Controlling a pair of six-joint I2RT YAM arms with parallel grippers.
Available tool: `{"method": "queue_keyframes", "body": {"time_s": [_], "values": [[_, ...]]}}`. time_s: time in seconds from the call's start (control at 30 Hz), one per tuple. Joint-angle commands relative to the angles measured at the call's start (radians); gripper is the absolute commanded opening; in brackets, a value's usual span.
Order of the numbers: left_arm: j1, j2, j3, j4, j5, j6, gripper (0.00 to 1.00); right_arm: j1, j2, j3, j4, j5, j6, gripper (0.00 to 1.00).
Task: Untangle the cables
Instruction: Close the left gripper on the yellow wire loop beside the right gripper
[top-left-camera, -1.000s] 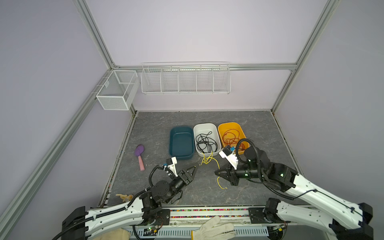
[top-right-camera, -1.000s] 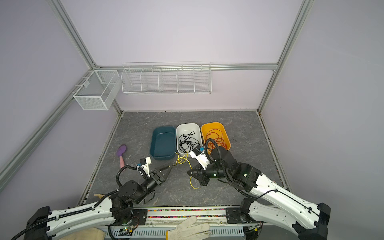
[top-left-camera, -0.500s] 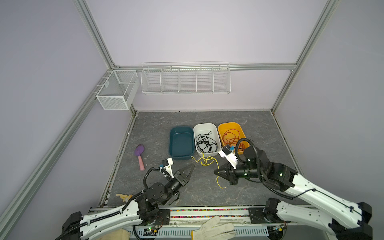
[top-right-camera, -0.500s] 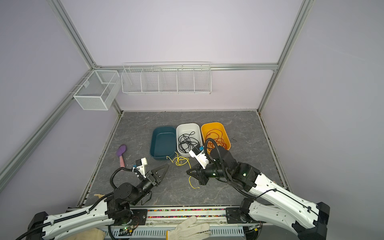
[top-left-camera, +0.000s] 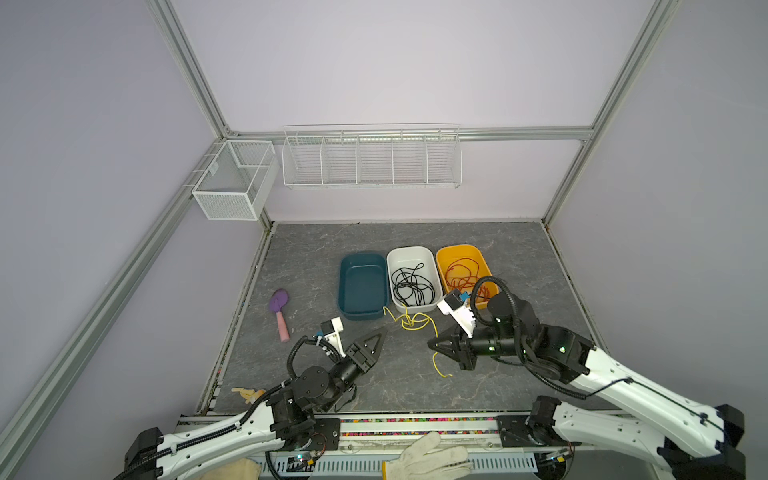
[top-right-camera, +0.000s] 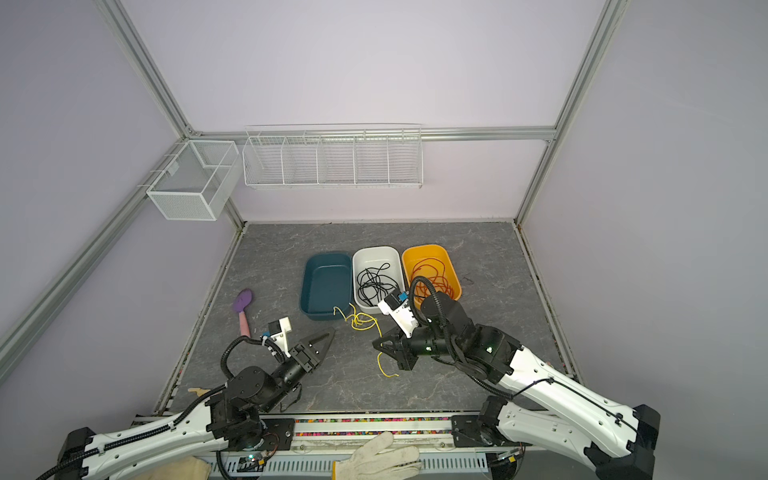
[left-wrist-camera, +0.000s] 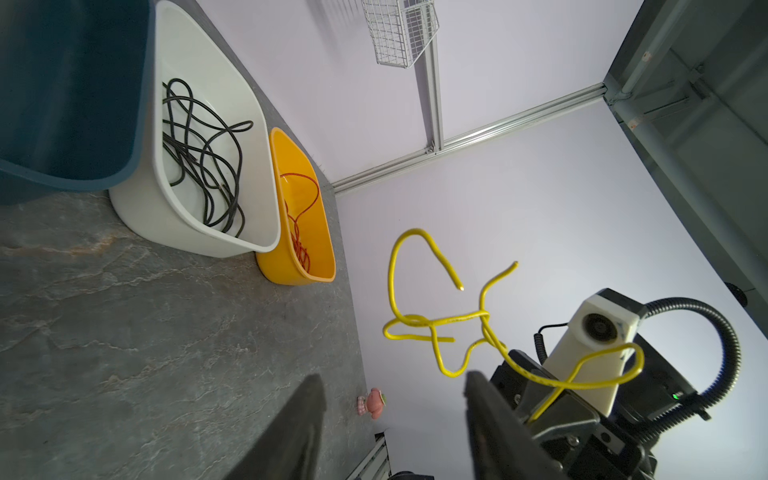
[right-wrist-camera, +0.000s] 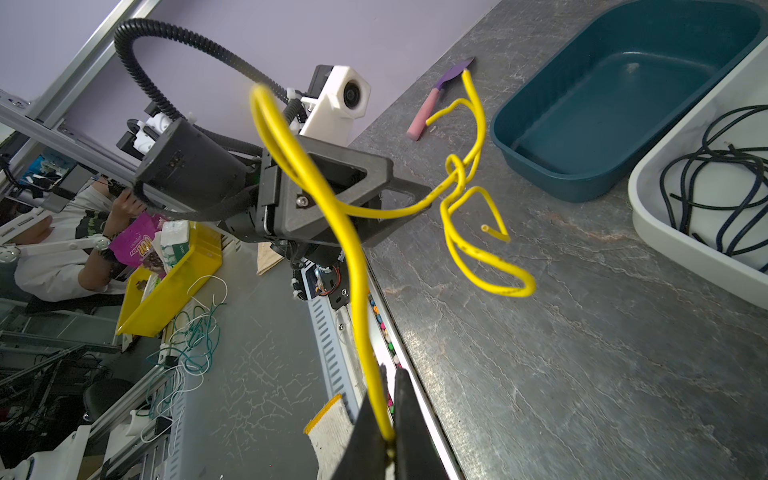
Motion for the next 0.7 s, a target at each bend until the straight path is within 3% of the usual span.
{"method": "queue_keyframes", "body": {"time_s": [0.0,0.37,0.67], "values": [[-0.003,-0.025,0.046,-0.082,-0.042,-0.007,1.00,-0.001,-0.007,-0.017,0.013,-0.032,-0.010,0.07],[-0.003,0.037,0.143,-0.174,-0.021,-0.035,0.99,0.010,0.006,-0.018,0.032,-0.057,-0.008,0.07],[-0.003,0.117,0.194,-0.172,-0.007,0.018,0.99,0.021,0.006,-0.018,0.033,-0.053,-0.010,0.07]]}}
